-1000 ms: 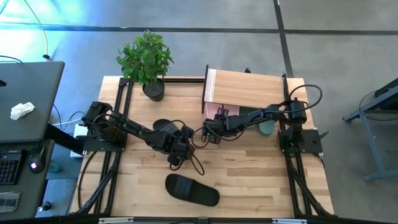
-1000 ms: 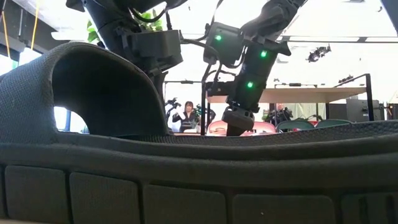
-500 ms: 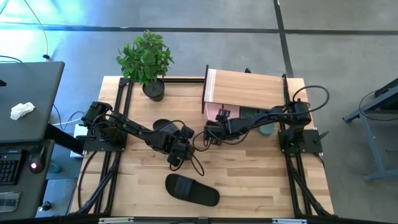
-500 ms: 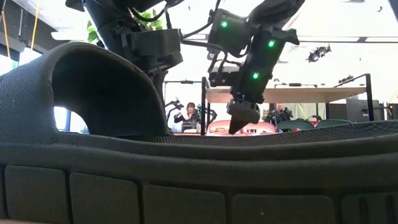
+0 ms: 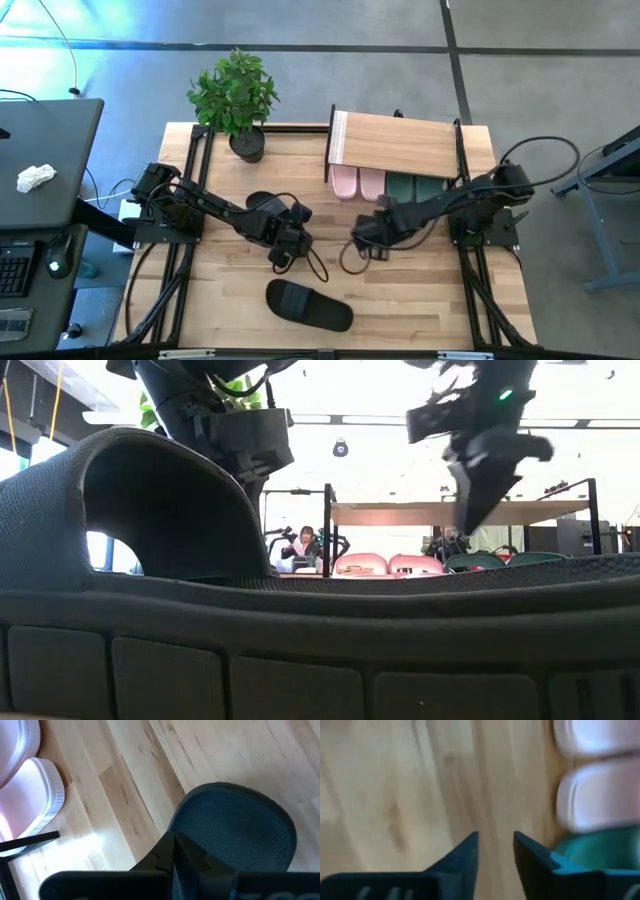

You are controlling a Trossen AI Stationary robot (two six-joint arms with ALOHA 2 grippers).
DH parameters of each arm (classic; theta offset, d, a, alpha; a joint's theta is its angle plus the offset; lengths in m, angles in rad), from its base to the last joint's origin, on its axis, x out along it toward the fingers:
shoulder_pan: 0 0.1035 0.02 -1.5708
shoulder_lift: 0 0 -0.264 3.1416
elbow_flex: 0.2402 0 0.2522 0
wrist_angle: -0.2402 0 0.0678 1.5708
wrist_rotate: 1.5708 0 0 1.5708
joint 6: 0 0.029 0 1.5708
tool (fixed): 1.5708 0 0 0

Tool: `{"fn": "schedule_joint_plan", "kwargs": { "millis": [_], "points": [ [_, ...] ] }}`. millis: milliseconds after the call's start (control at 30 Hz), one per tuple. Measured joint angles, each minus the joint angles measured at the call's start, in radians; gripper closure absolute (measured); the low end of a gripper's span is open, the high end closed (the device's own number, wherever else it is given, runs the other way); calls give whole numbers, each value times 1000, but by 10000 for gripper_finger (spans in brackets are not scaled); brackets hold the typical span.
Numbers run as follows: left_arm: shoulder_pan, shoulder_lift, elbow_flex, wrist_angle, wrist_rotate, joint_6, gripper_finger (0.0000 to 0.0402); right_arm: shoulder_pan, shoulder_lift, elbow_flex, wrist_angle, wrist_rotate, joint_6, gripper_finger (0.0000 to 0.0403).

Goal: Pick and place slides into the shelf
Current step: Adjust the slides under the shelf

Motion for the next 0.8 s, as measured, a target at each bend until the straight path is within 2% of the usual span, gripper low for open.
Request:
{"fn": "schedule_joint_plan", "kwargs": {
  "millis": [233, 500, 633, 800],
  "points": [
    [0, 0, 0, 0, 0, 0, 401, 98, -51, -8, -249, -39, 275, 392],
    [0, 0, 0, 2, 0, 0, 401, 208, -51, -164, -277, -176, 475, 401],
    [0, 0, 0, 9, -1, 17, 401, 226, -58, -273, -232, -176, 548, 402],
    [0, 0, 0, 30, -1, 19, 401, 192, -93, -428, -87, -140, 578, 403]
  ]
}}
